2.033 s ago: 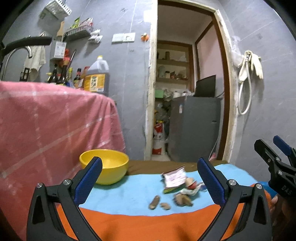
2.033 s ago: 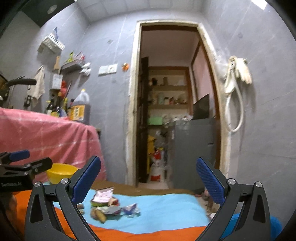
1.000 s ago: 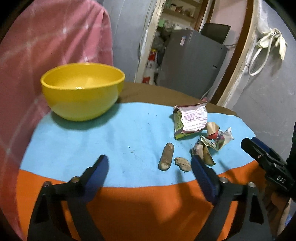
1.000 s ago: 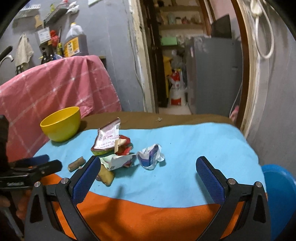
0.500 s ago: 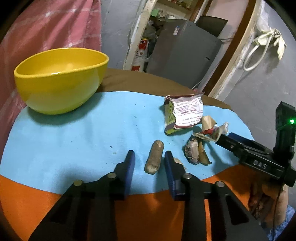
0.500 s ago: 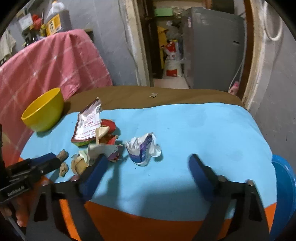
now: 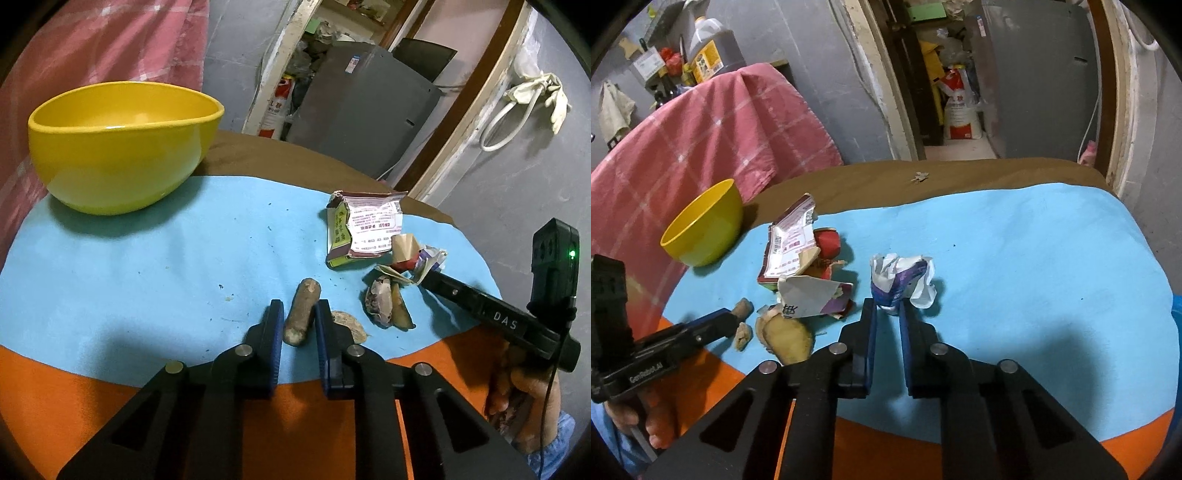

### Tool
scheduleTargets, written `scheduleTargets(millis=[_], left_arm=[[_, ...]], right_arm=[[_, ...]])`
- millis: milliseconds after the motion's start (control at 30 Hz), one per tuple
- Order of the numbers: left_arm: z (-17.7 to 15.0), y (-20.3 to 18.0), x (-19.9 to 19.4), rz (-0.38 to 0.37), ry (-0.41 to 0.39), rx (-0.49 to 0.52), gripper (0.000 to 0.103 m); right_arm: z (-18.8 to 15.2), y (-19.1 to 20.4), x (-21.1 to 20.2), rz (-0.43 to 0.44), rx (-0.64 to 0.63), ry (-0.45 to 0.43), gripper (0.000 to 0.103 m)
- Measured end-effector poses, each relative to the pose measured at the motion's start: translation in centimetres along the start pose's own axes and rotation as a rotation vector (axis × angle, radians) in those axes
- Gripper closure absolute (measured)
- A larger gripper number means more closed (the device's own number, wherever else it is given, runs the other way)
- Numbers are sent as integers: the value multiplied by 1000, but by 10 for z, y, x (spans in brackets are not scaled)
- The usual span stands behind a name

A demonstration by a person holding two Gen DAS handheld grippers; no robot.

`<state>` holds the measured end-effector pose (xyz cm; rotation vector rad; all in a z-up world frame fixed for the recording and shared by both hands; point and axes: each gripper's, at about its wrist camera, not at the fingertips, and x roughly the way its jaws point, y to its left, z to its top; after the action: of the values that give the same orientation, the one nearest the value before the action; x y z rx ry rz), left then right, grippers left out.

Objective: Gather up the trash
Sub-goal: 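Close the right gripper on the white-blue wrapper while the left grasps a peanut shell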

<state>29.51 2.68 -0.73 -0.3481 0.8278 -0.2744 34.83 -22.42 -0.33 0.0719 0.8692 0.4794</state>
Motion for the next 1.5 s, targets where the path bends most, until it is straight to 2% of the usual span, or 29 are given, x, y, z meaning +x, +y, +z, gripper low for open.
scheduleTargets(millis=[600, 633, 667, 700, 733, 900, 1200, 1267, 1400, 1500], left_arm=[[1, -2, 2, -5, -3, -9, 89], [0, -1, 1, -6, -4, -10, 89], [0, -1, 1, -8, -5, -12, 89], [0, -1, 1, -9, -5, -14, 89], [0, 0, 1, -11, -5, -15, 89], [0, 1, 0, -18, -4, -23, 89], [1, 3, 0, -16, -2, -20, 89], [1, 3, 0, -15, -2, -18, 89], [1, 1, 0, -12, -2, -16, 89], [1, 2, 0, -12, -3, -15, 89]], right_arm=[[-9, 6, -12, 4, -25, -66, 94], [-10, 6, -13, -7, -23, -70, 92], [-10, 6, -14, -15, -22, -74, 85], [-10, 7, -14, -20, -23, -76, 73], [-10, 7, -15, -27, -24, -78, 70], [-5, 7, -8, -62, -18, -45, 67], [7, 0, 5, -39, 11, 14, 59], [7, 0, 5, -41, 8, 18, 59], [6, -2, 5, -2, 18, 16, 82], [4, -3, 5, 17, 27, 11, 85]])
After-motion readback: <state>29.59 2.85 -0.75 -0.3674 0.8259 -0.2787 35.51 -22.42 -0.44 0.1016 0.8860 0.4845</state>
